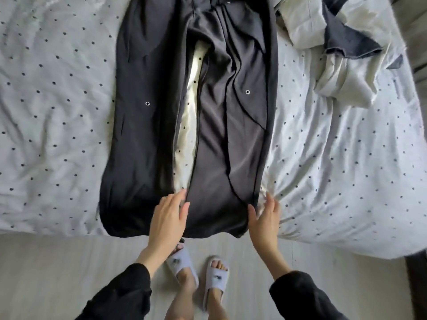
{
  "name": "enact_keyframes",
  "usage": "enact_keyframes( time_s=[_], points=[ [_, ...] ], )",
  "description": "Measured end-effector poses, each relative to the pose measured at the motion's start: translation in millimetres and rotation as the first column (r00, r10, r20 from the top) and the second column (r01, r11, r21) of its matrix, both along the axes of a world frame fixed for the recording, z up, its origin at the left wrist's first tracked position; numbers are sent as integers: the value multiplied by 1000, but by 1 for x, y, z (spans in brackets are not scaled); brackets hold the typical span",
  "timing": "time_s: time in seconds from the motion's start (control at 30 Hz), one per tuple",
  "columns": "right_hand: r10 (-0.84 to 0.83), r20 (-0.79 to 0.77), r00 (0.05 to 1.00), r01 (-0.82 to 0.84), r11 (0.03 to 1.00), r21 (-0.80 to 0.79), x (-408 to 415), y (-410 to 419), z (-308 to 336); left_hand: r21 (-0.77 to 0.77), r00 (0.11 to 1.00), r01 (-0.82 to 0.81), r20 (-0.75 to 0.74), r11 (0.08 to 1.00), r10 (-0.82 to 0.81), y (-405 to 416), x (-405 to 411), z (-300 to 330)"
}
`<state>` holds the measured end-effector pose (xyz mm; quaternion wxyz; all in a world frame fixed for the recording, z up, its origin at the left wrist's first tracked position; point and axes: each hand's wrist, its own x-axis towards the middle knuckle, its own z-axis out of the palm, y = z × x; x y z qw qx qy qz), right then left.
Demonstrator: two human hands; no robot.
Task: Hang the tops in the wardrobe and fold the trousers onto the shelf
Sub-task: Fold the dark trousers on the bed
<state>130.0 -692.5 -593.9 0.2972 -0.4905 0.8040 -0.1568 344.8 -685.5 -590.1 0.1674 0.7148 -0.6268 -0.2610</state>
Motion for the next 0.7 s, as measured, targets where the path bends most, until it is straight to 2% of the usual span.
enact_keyframes(
  time_s=[0.1,0.17,0.27,0.37,0.47,0.53,0.63,0.7],
  points=[
    [-57,77,995,45,989,140,-3,-24,-1,215,950,-180,-217,960,227,-10,-21,-6],
    [-41,93,995,20,978,208,-8,-32,1,290,919,-266,-213,920,332,-14,-32,-11],
    [-57,232,971,9,979,203,-21,-21,9,334,929,-247,-184,909,320,2,-39,-8],
    [-21,272,962,-12,993,120,-34,-4,34,424,928,-195,-212,885,306,28,-42,9],
    [23,203,979,-21,1000,-12,-47,9,54,429,861,-163,-378,889,341,44,-47,24],
    [45,104,994,-41,998,-41,-57,15,56,471,846,-137,-403,871,350,52,-51,19],
    [35,-4,999,-34,993,110,-68,19,49,629,869,-22,-372,777,325,68,-57,0],
    [91,-68,993,-77,979,191,-68,26,43,700,890,-33,-305,714,340,80,-55,-10]
  ],
)
